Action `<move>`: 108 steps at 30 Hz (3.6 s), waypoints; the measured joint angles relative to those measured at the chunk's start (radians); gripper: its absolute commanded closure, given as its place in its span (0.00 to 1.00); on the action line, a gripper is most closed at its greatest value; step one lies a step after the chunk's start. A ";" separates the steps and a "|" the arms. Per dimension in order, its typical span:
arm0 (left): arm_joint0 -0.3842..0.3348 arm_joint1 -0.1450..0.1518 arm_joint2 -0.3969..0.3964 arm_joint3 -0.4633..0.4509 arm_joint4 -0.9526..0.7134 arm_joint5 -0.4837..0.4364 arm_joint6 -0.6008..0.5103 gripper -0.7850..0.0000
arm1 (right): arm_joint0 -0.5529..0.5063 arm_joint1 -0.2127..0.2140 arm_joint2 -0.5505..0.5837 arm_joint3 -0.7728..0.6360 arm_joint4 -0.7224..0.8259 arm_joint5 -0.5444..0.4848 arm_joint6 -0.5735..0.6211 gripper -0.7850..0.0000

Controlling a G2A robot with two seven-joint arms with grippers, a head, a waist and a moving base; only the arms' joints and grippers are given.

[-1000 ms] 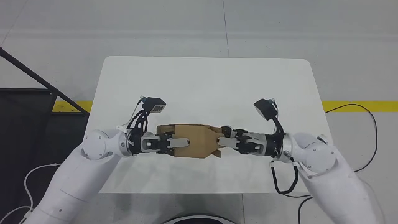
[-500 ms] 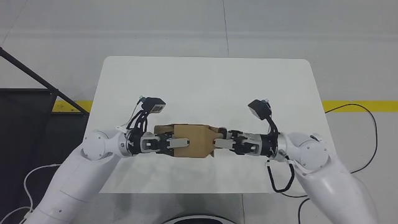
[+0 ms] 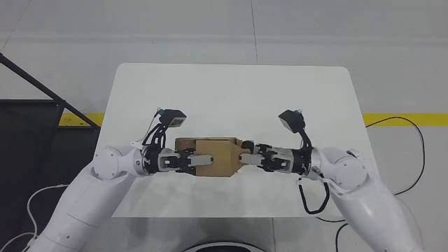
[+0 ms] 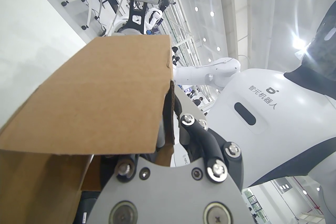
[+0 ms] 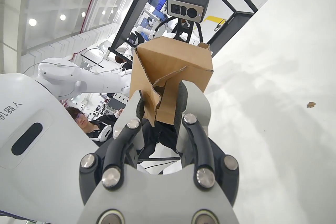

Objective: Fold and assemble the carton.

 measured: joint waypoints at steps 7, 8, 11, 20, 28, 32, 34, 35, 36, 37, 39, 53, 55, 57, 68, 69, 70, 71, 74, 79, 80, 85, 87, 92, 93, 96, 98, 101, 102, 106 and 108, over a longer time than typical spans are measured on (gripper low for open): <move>-0.003 -0.002 0.001 0.005 -0.002 0.002 -0.002 1.00 | -0.020 0.001 0.020 -0.013 0.004 -0.019 -0.017 0.45; -0.003 -0.002 0.001 0.005 -0.001 0.002 -0.002 1.00 | -0.021 0.001 0.022 -0.014 0.006 -0.020 -0.016 0.45; -0.004 -0.002 0.001 0.004 0.002 0.003 -0.003 1.00 | -0.028 0.001 0.024 -0.017 0.025 -0.030 -0.010 0.50; -0.007 -0.005 0.003 0.002 0.004 0.004 -0.004 1.00 | -0.019 -0.005 0.000 0.006 0.098 -0.042 0.049 0.53; -0.005 -0.006 0.002 0.003 0.006 0.002 -0.002 1.00 | 0.014 -0.020 -0.044 0.043 0.127 -0.048 0.066 0.53; -0.004 -0.007 0.002 0.003 0.004 0.001 -0.001 1.00 | 0.029 -0.027 -0.058 0.062 0.130 -0.052 0.068 0.54; -0.004 -0.007 0.001 0.003 0.004 0.001 -0.001 1.00 | 0.032 -0.028 -0.058 0.068 0.125 -0.053 0.062 0.54; -0.004 -0.007 0.001 0.003 0.004 0.001 -0.001 1.00 | 0.032 -0.029 -0.057 0.070 0.121 -0.054 0.057 0.54; -0.004 -0.007 0.000 0.004 0.004 0.000 0.000 1.00 | 0.031 -0.029 -0.054 0.071 0.117 -0.055 0.053 0.54; -0.003 -0.007 0.000 0.004 0.004 0.000 0.000 1.00 | 0.028 -0.029 -0.050 0.072 0.114 -0.057 0.049 0.55; -0.002 -0.007 -0.001 0.004 0.005 0.000 0.000 1.00 | 0.023 -0.028 -0.043 0.073 0.108 -0.058 0.044 0.56; 0.000 -0.008 -0.005 0.001 0.005 -0.001 0.001 1.00 | 0.004 -0.031 -0.029 0.080 0.097 -0.056 0.028 0.65; 0.000 -0.008 -0.006 0.001 0.005 0.000 0.000 1.00 | 0.007 -0.033 -0.033 0.083 0.101 -0.056 0.030 0.66; 0.000 -0.008 -0.006 0.001 0.005 0.000 0.000 1.00 | 0.010 -0.035 -0.037 0.086 0.106 -0.057 0.033 0.66; 0.001 -0.008 -0.010 0.000 0.005 -0.001 0.001 1.00 | 0.030 -0.044 -0.054 0.101 0.074 -0.035 0.043 0.62; 0.001 -0.007 -0.010 -0.001 0.005 -0.001 0.001 1.00 | 0.030 -0.044 -0.054 0.099 0.069 -0.033 0.041 0.62; 0.001 -0.007 -0.010 -0.001 0.006 -0.001 0.001 1.00 | 0.031 -0.045 -0.055 0.098 0.061 -0.030 0.039 0.62; 0.001 -0.007 -0.010 -0.002 0.006 -0.001 0.001 1.00 | 0.031 -0.045 -0.055 0.097 0.055 -0.028 0.037 0.62; 0.002 -0.007 -0.010 -0.001 0.006 -0.001 0.001 1.00 | 0.033 -0.046 -0.052 0.093 0.023 -0.019 0.028 0.62; 0.001 -0.008 -0.009 0.000 0.005 0.001 -0.001 1.00 | 0.029 -0.047 -0.048 0.070 -0.023 -0.034 0.012 0.62; 0.001 -0.008 -0.008 0.001 0.005 0.001 -0.001 1.00 | 0.028 -0.047 -0.048 0.066 -0.030 -0.035 0.009 0.62; -0.001 -0.009 -0.003 0.004 0.007 0.004 -0.004 1.00 | 0.025 -0.048 -0.048 0.051 -0.054 -0.035 0.001 0.63; -0.001 -0.010 -0.001 0.006 0.007 0.005 -0.005 1.00 | 0.025 -0.048 -0.048 0.048 -0.060 -0.040 -0.001 0.64; -0.003 -0.010 0.002 0.009 0.010 0.006 -0.006 1.00 | 0.025 -0.050 -0.047 0.040 -0.076 -0.048 -0.009 0.65; -0.003 -0.010 0.002 0.010 0.010 0.007 -0.007 1.00 | 0.024 -0.050 -0.046 0.038 -0.078 -0.049 -0.010 0.65; -0.005 -0.011 0.002 0.010 0.009 0.009 -0.009 1.00 | 0.022 -0.049 -0.043 0.034 -0.082 -0.050 -0.013 0.65; -0.005 -0.011 0.003 0.009 0.009 0.009 -0.009 1.00 | 0.019 -0.048 -0.038 0.031 -0.084 -0.051 -0.014 0.65; -0.005 -0.011 0.002 0.008 0.010 0.009 -0.009 1.00 | 0.013 -0.046 -0.024 0.026 -0.097 -0.048 -0.021 0.65; -0.005 -0.011 0.002 0.008 0.010 0.008 -0.008 1.00 | 0.010 -0.045 -0.020 0.023 -0.100 -0.047 -0.023 0.65; -0.003 -0.011 0.001 0.008 0.010 0.007 -0.007 1.00 | -0.005 -0.041 -0.002 0.012 -0.120 -0.038 -0.034 0.65; -0.003 -0.011 0.000 0.007 0.009 0.007 -0.007 1.00 | -0.012 -0.040 0.004 0.007 -0.130 -0.033 -0.039 0.65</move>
